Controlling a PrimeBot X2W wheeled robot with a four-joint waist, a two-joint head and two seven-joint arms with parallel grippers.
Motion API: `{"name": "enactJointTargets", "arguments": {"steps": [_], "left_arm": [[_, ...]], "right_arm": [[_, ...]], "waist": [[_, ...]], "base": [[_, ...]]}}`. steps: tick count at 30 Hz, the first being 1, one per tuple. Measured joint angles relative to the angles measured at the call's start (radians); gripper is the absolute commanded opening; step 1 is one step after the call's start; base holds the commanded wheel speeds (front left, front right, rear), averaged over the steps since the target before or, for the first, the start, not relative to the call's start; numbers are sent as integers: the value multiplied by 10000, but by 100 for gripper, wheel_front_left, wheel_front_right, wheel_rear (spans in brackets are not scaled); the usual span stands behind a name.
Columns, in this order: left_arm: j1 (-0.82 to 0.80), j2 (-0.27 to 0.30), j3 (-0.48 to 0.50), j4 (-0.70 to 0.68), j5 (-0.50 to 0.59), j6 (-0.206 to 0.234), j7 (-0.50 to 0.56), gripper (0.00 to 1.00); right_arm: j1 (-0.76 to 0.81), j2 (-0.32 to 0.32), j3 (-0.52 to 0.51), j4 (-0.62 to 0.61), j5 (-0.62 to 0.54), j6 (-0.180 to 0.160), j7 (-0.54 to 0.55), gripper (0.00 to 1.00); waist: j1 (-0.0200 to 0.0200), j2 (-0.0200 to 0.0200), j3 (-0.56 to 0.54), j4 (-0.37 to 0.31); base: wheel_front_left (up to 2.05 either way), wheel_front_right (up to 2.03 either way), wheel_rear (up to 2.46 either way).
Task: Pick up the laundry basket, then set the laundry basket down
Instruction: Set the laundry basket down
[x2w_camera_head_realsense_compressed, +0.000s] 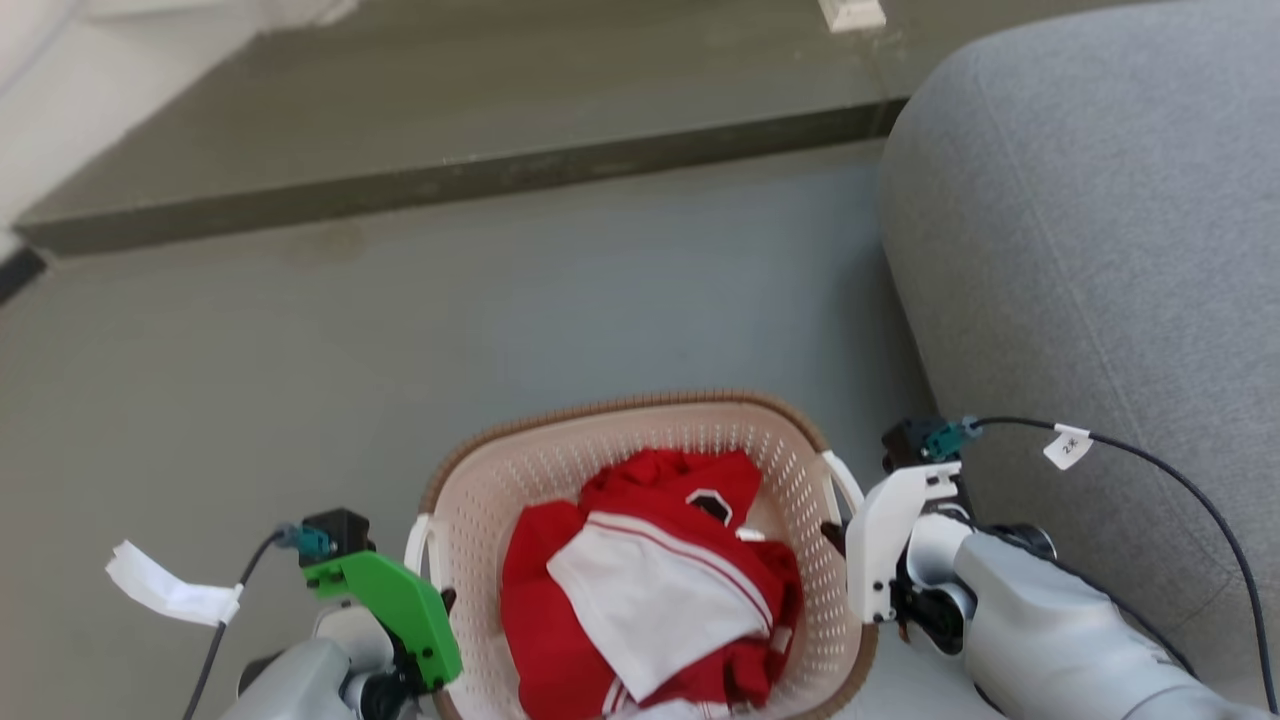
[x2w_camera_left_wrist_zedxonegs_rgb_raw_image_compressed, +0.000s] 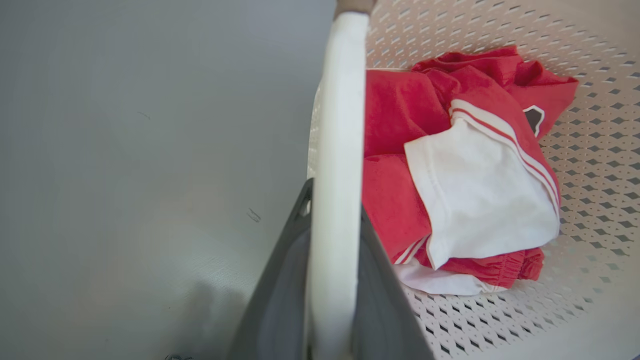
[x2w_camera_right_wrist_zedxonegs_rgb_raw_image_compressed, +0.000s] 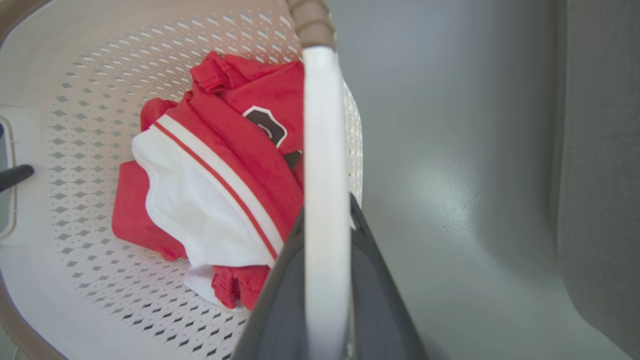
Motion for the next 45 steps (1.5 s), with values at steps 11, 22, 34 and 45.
{"name": "enactJointTargets", "arguments": {"steps": [11,22,34,45], "left_arm": [[-839,238,6,-368,73,0,-711,0],[-1709,412,17,-510,161,0,-1306,0],[-2405,437,-21,-510,355,0,-1835,0],[-2836,468,-222,-443,514,0,-2117,0]], "right_arm": [[-965,-8,-125,44,-36,0,-928,0],[-1692,42,-257,92,-142,2,-1824,0],[-2303,46,-268,186,-211,4,-2537,0],[-2464,75,-286,224,-209,4,-3156,0]], "waist": [[1,0,1452,14],[1,0,2879,40],[1,0,4400,108],[1,0,5613,116]], "base": [[0,0,0],[0,0,0],[0,0,0],[0,0,0]]}}
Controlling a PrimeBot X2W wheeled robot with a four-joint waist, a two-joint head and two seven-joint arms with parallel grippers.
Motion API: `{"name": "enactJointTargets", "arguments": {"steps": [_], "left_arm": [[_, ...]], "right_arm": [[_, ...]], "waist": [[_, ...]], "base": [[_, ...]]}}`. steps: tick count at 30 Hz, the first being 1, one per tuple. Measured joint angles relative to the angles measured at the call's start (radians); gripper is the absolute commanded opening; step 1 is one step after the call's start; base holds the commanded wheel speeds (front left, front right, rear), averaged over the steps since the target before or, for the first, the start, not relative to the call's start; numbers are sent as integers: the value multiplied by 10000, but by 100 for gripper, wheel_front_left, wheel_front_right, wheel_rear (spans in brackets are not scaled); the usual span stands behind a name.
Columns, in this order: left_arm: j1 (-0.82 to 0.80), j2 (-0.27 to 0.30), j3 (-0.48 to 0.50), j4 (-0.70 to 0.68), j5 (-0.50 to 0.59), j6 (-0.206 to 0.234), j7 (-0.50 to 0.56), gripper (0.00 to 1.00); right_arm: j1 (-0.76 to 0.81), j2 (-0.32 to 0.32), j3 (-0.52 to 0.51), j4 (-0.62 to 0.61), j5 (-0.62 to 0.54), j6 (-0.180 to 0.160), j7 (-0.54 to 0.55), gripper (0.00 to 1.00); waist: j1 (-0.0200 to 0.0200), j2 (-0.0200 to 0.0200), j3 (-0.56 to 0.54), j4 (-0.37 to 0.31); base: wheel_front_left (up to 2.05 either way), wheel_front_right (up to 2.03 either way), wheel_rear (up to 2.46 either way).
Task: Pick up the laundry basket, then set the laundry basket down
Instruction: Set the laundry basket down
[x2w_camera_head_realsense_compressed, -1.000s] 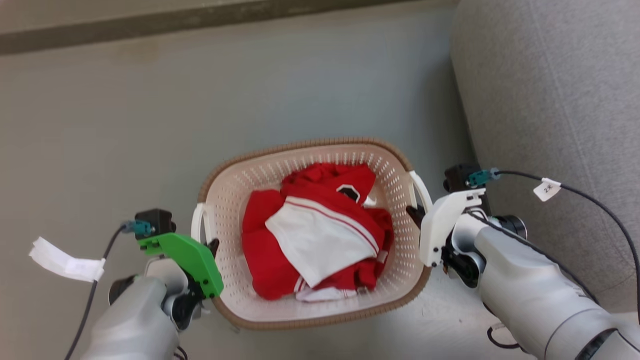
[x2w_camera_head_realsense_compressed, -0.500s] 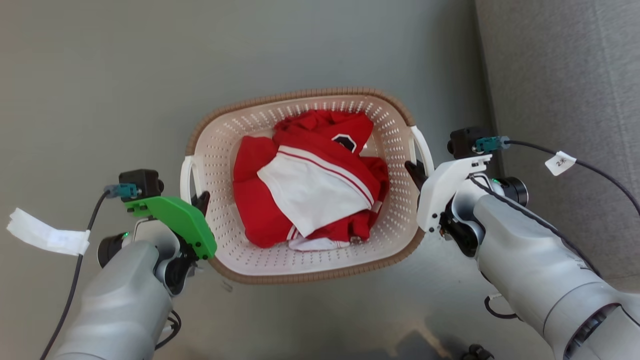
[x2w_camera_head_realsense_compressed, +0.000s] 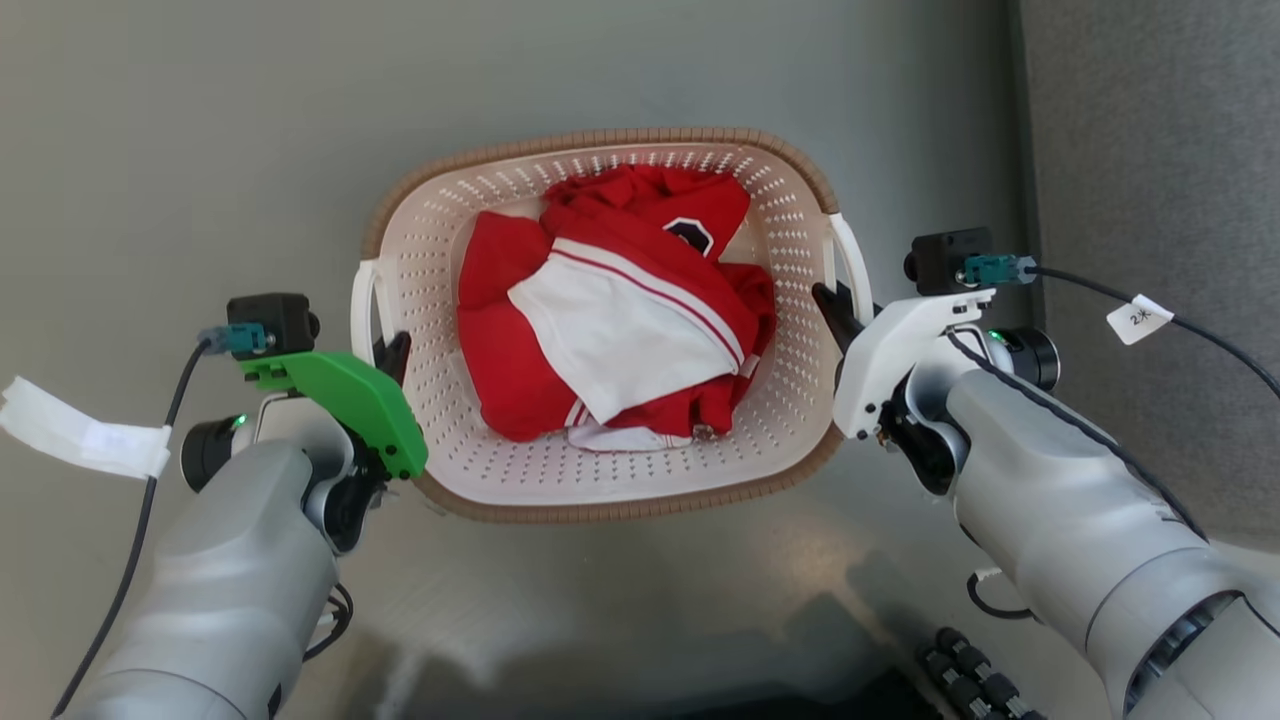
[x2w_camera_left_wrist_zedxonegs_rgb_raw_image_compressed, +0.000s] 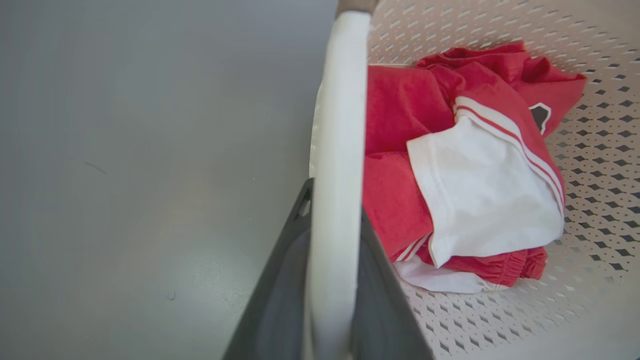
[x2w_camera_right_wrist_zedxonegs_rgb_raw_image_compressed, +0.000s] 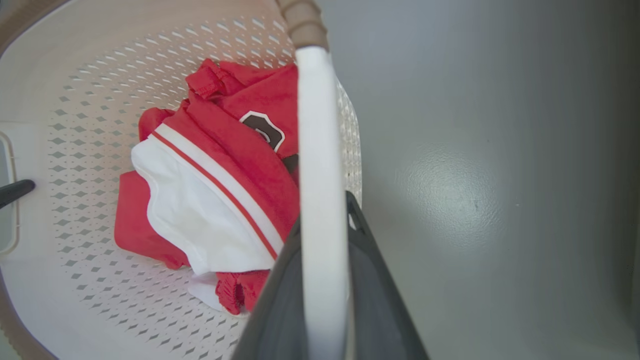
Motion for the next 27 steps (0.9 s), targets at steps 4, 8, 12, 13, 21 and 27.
{"name": "enactJointTargets", "arguments": {"steps": [4,8,12,13,21,27], "left_arm": [[-222,6,-10,12,2,-2,-167,0],[-465,33,4,88,0,0,-259,0],[-619,36,-6,201,2,-2,-326,0],[-626,31,-12,205,2,-10,-339,0],[-757,8,-63,232,0,-17,-527,0],[-867,4,-128,213,0,-59,-688,0]], "right_arm": [[-261,0,0,46,0,0,-100,0],[-488,23,-12,71,4,0,-209,0],[-586,63,-58,84,21,2,-307,0],[-588,63,-73,102,33,2,-347,0],[-689,58,-130,238,128,8,-510,0],[-751,50,-148,359,215,10,-614,0]], "waist": [[0,0,377,16],[0,-1,743,28],[-1,-1,1095,28],[0,0,1174,29],[-1,0,1634,64],[-2,0,1738,87]], "base": [[0,0,0],[0,0,0],[0,0,0],[0,0,0],[0,0,0],[0,0,0]]}}
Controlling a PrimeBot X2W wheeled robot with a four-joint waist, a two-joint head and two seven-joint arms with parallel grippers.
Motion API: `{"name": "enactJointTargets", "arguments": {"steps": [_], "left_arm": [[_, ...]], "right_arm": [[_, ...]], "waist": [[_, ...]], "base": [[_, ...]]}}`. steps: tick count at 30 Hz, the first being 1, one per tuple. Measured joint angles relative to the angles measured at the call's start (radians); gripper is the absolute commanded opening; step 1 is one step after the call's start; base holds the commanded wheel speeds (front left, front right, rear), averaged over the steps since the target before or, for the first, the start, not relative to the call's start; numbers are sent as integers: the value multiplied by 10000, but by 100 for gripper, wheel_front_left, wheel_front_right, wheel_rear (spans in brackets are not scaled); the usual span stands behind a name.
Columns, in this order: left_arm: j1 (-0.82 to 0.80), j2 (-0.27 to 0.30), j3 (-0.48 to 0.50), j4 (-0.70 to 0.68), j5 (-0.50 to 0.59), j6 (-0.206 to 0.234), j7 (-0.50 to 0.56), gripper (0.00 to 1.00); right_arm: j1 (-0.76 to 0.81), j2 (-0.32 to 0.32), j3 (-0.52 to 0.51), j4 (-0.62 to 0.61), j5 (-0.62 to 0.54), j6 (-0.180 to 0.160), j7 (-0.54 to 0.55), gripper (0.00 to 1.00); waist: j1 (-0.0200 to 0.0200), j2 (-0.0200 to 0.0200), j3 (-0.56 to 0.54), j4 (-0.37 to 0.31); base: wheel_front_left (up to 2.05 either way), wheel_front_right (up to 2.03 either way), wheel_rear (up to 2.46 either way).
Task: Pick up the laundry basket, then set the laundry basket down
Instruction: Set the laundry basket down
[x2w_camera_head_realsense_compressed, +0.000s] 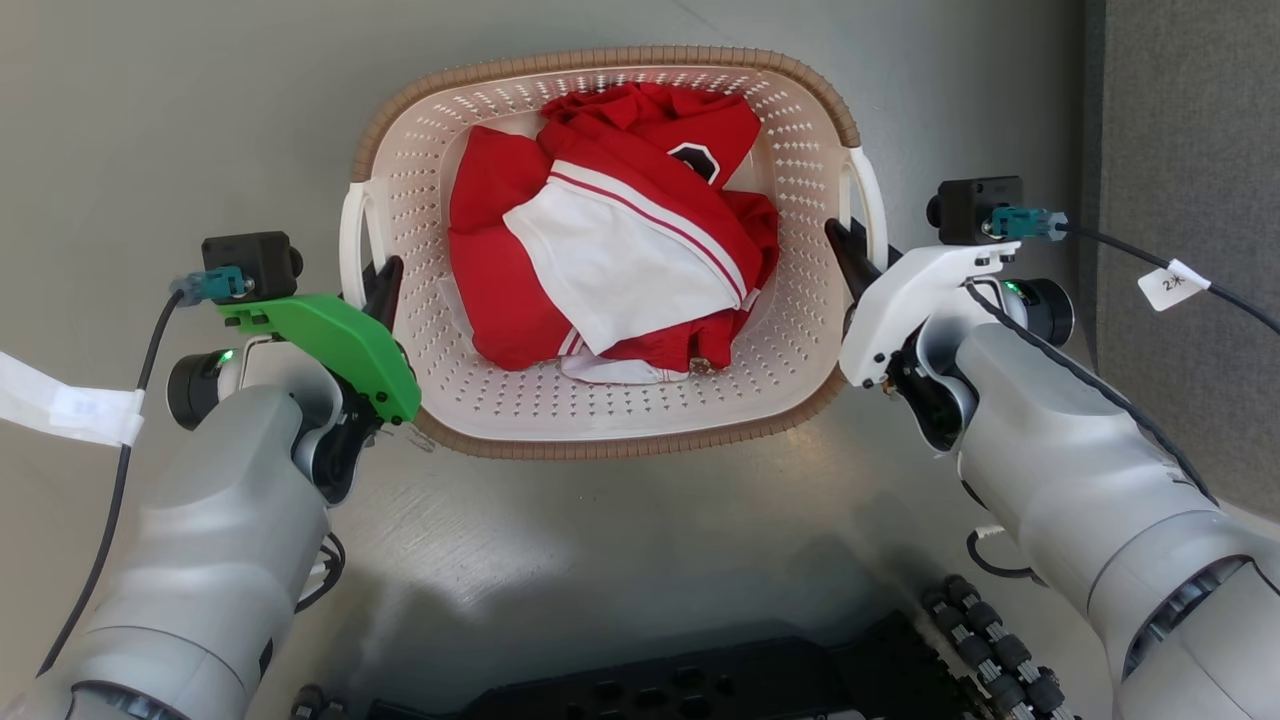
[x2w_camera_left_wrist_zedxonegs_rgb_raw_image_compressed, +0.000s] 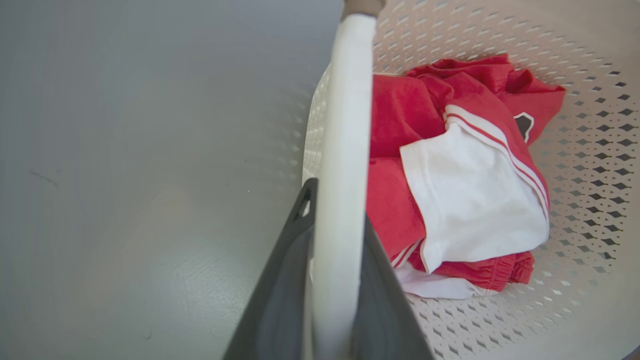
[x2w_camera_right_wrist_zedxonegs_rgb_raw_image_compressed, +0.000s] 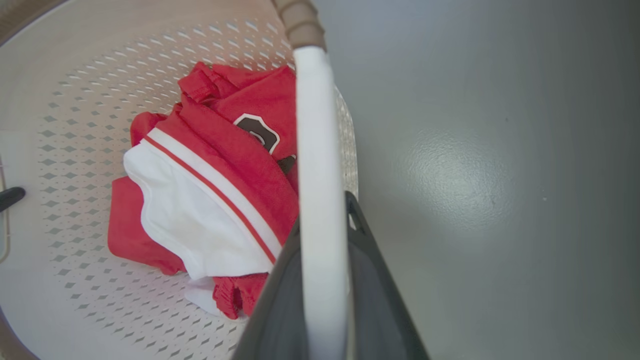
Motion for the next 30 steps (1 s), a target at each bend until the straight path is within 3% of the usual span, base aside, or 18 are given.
{"name": "enactJointTargets", "arguments": {"steps": [2,3,4,30], "left_arm": [[-6,0,-21,2,0,-2,0,0],[-11,-6,-31,8,-2,-2,4,38],[-35,-56,-36,31,-13,-2,75,100],[137,-157,-424,209,-334,2,142,100]], "right_arm": [[-11,12,-15,90,27,2,0,3],[-22,29,-29,142,65,12,0,43],[-29,44,-44,192,88,69,2,100],[135,42,56,604,265,100,0,100]], "waist": [[0,0,1,-1],[0,0,0,-1],[1,0,0,-3],[1,0,-900,29]], "base": [[0,0,0],[0,0,0],[0,0,0],[0,0,0]]}}
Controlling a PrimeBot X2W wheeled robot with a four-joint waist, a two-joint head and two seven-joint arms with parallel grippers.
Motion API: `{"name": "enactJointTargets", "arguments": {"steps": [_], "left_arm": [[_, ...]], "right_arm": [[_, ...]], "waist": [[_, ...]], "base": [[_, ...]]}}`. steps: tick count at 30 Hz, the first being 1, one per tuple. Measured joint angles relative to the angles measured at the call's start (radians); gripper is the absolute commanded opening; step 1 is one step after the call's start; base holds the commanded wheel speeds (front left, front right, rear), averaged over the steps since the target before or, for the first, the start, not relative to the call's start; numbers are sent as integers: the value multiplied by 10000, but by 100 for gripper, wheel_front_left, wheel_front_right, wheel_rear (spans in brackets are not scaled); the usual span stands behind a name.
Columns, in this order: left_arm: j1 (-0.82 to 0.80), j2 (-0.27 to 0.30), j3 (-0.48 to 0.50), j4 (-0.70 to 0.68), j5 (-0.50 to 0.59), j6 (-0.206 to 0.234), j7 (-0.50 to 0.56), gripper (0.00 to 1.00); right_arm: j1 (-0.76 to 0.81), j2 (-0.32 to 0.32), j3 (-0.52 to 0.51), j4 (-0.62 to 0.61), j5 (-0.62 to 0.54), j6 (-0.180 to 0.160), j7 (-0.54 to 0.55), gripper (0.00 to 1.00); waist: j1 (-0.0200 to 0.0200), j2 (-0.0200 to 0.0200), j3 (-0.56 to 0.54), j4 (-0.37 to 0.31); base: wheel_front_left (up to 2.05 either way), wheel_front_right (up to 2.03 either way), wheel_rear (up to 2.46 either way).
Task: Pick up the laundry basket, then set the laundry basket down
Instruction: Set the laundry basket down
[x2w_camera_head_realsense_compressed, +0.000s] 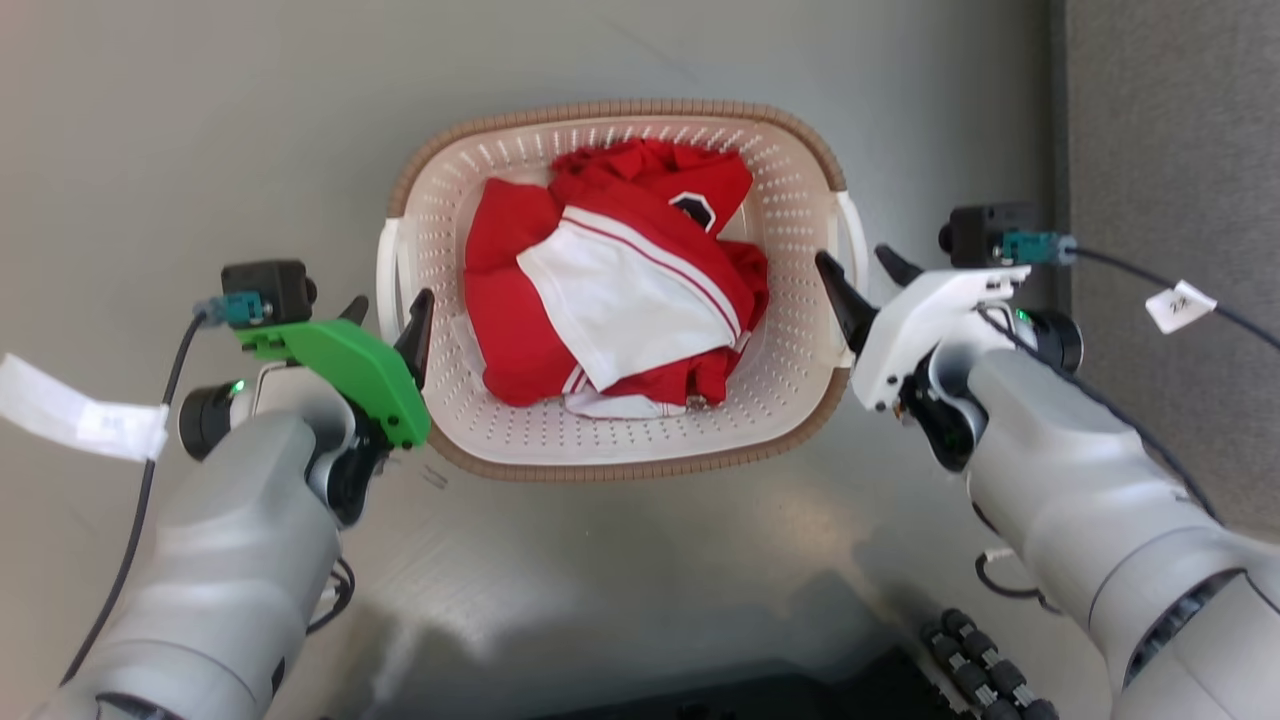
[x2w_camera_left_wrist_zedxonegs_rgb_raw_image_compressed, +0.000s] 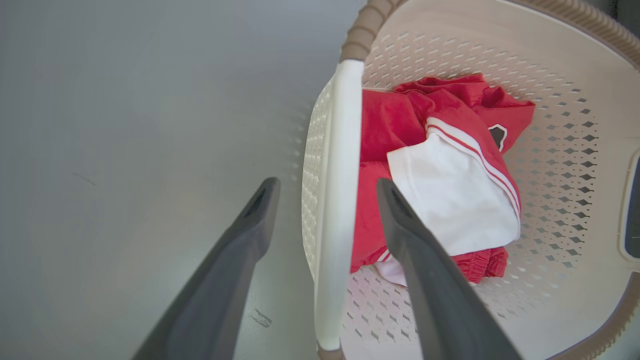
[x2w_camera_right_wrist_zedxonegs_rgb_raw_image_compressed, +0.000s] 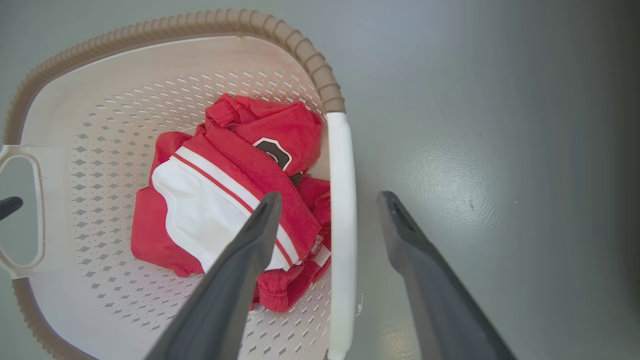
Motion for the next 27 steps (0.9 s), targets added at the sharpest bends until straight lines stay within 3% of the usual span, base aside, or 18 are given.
{"name": "enactJointTargets", "arguments": {"steps": [22,27], "left_arm": [[1207,267,-554,-779,8,2,-794,100],[1463,343,-546,-932,36,2,-861,100]], "right_arm": [[982,10,355,146,-334,2,-92,100],[929,-148,-42,-422,-485,-25,-100,100]], "waist": [[0,0,-2753,-227],[0,0,-3465,-266]], "base": [[0,0,0],[0,0,0]]}}
